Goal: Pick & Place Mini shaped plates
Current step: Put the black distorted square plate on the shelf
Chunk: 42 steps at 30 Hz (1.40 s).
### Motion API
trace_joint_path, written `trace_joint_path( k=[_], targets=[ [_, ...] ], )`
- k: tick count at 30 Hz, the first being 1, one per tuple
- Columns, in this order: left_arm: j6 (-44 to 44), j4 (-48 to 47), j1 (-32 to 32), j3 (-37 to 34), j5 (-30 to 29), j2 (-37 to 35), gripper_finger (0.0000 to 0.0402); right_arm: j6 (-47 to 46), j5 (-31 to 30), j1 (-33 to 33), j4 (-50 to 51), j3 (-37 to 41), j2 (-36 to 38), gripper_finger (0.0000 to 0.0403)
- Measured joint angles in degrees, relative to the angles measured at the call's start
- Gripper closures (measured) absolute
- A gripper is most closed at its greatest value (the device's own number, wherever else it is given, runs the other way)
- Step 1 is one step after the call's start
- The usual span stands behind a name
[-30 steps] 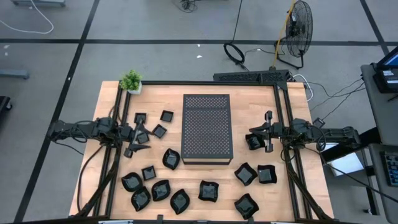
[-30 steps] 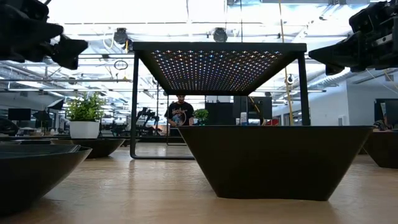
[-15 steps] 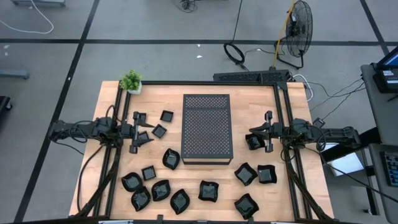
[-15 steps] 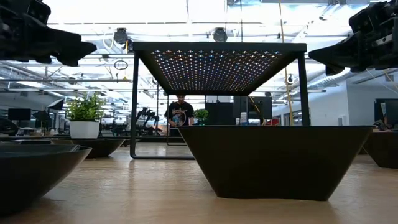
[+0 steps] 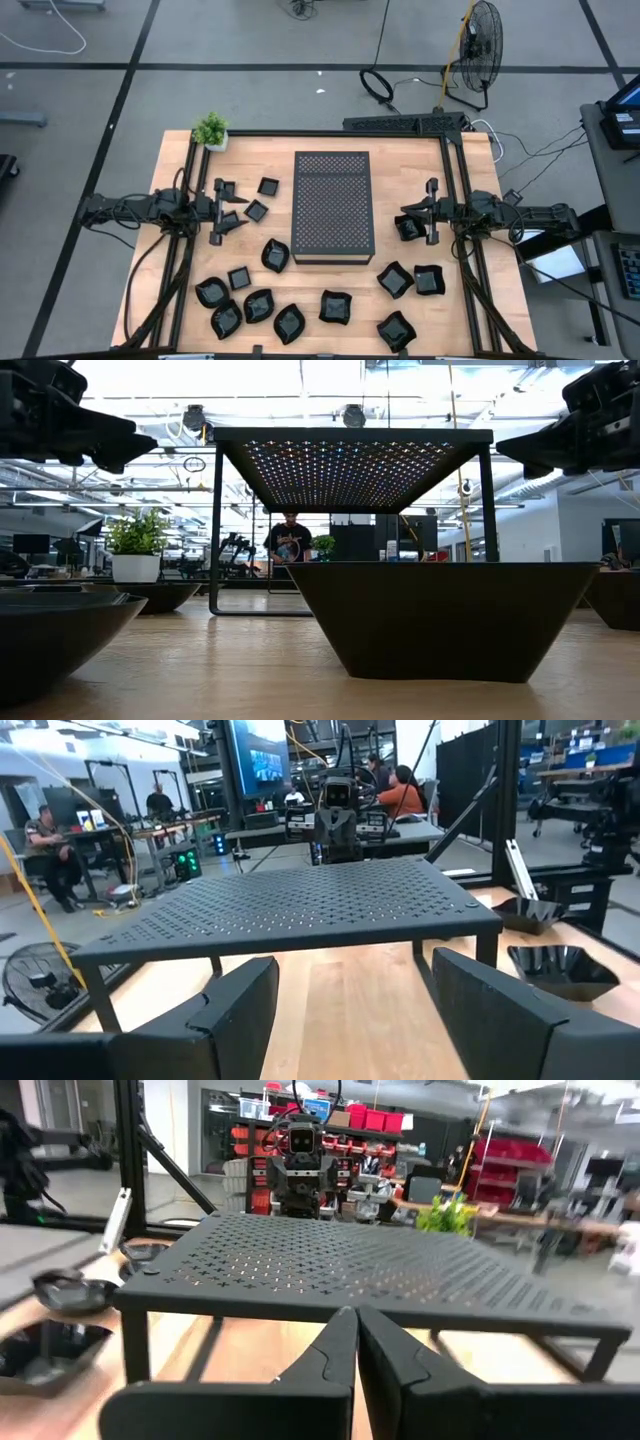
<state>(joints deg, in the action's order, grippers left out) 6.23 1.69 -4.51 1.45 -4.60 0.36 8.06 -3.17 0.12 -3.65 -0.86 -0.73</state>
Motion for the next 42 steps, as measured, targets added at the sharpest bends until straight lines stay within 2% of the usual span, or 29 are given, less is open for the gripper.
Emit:
trace_joint_path(
  k=[8,11,20,34,38,42],
  targets=[
    [-0.7,0.0,0.0,0.0,0.0,0.0,0.0133,5.5,0.2,0.0,-0.3,0.0,0.0,0.0399],
    [-0.6,0.0,0.0,0.0,0.0,0.0,0.0133,5.9,0.4,0.0,-3.3,0.0,0.0,0.0399],
    [-0.7,0.0,0.0,0.0,0.0,0.0,0.0133,-7.8,0.3,0.0,-10.6,0.0,0.0,0.0399],
    [-0.7,0.0,0.0,0.0,0.0,0.0,0.0133,-13.4,-0.2,0.0,-16.9,-0.5,-0.7,0.0398],
    [-0.7,0.0,0.0,0.0,0.0,0.0,0.0133,-13.5,0.0,0.0,-14.9,-4.1,-5.2,0.0369],
    [-0.7,0.0,0.0,0.0,0.0,0.0,0.0133,-16.9,-3.0,0.0,-11.7,-11.7,-15.2,0.0297]
  ],
)
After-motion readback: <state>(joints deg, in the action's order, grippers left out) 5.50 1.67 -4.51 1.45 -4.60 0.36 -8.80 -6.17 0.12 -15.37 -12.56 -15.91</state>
